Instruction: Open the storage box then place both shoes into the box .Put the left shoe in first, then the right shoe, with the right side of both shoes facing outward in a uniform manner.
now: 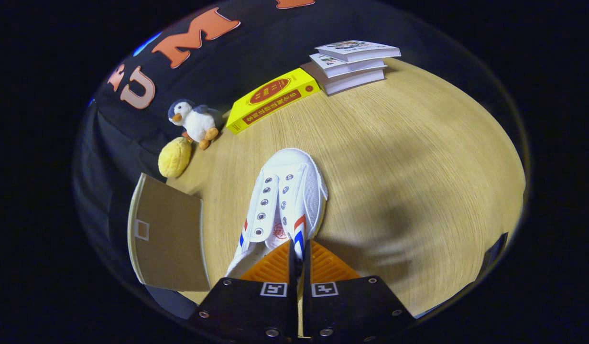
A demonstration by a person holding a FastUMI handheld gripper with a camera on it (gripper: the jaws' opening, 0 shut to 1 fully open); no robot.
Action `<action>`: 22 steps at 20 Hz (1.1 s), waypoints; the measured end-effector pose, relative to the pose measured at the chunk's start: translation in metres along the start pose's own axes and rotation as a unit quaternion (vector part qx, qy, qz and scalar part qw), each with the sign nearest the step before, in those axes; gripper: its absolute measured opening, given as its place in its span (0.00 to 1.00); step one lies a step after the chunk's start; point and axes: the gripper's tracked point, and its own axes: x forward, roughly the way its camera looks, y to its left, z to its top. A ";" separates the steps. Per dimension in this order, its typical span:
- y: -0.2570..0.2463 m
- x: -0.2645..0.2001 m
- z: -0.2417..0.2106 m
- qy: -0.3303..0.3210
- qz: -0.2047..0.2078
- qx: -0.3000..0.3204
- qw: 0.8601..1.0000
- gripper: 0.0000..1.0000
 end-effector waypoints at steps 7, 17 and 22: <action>0.068 -0.029 0.032 -0.032 0.063 -0.004 0.997 0.04; 0.201 -0.086 0.049 -0.057 0.126 -0.098 0.986 0.04; 0.259 -0.085 0.017 -0.031 0.147 -0.145 0.978 0.04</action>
